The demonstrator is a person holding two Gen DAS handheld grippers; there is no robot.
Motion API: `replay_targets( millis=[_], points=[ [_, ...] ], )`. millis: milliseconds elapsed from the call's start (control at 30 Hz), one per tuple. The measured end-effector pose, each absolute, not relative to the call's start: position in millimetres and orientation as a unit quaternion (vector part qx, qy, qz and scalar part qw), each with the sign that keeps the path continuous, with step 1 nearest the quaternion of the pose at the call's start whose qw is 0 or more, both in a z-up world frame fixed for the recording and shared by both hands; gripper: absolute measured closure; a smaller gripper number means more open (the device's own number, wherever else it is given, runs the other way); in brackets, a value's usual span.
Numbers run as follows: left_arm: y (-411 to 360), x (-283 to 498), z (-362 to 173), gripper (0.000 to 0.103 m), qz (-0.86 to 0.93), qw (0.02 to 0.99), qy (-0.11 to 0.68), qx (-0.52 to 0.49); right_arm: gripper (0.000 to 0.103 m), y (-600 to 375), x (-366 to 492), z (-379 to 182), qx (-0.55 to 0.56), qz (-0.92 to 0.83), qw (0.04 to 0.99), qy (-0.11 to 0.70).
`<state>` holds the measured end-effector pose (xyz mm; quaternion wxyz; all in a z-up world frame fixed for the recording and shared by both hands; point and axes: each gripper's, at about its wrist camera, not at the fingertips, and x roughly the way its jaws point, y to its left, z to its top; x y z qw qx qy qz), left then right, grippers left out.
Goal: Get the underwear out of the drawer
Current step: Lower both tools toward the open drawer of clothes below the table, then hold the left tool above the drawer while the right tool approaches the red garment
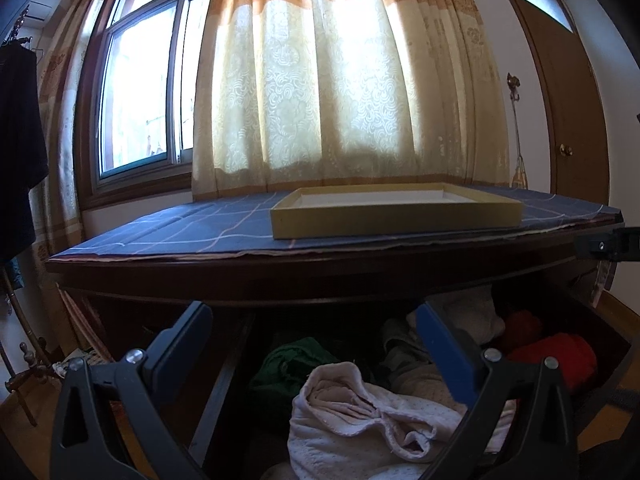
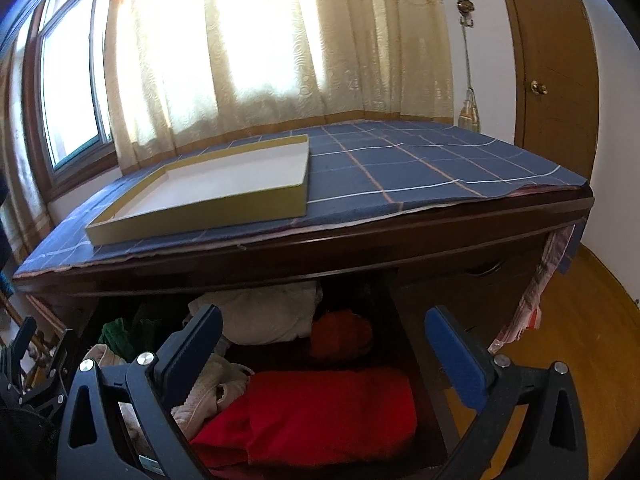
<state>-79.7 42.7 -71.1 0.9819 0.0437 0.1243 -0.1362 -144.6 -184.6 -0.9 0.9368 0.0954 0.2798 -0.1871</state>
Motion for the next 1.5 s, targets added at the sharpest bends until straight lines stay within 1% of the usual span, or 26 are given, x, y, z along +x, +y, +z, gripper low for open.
replay_targets(
  millis=[267, 500, 733, 933, 1100, 1200, 1367, 1500],
  points=[
    [40.0, -83.6, -70.5, 0.0, -0.128, 0.979, 0.142, 0.067, 0.001, -171.5, -141.1, -13.1, 0.071, -0.175, 0.931, 0.313],
    [35.9, -79.4, -71.8, 0.0, -0.135, 0.97, 0.183, 0.087, 0.001, -173.6, -140.5, -16.3, 0.075, -0.172, 0.925, 0.33],
    [33.4, -82.8, -72.0, 0.0, -0.157, 0.96, 0.207, 0.109, 0.001, -176.0, -142.1, -17.3, 0.081, -0.17, 0.92, 0.344],
    [14.4, -68.0, -80.5, 0.0, -0.192, 0.933, 0.253, 0.171, 0.001, -174.9, -141.2, -25.8, 0.08, -0.16, 0.916, 0.36],
    [11.2, -53.5, -84.4, 0.0, -0.216, 0.911, 0.306, 0.171, 0.001, -175.9, -135.2, -33.3, 0.084, -0.158, 0.911, 0.371],
    [4.3, -50.1, -86.2, 0.001, -0.238, 0.894, 0.328, 0.191, 0.001, -177.7, -133.8, -34.2, 0.087, -0.163, 0.909, 0.373],
    [-0.9, -46.4, -84.8, 0.001, -0.246, 0.883, 0.342, 0.206, 0.001, -179.7, -132.2, -33.8, 0.089, -0.167, 0.908, 0.375],
    [-3.1, -45.3, -82.3, 0.001, -0.236, 0.886, 0.329, 0.226, 0.001, -175.3, -129.3, -33.8, 0.081, -0.163, 0.909, 0.376]
  ],
)
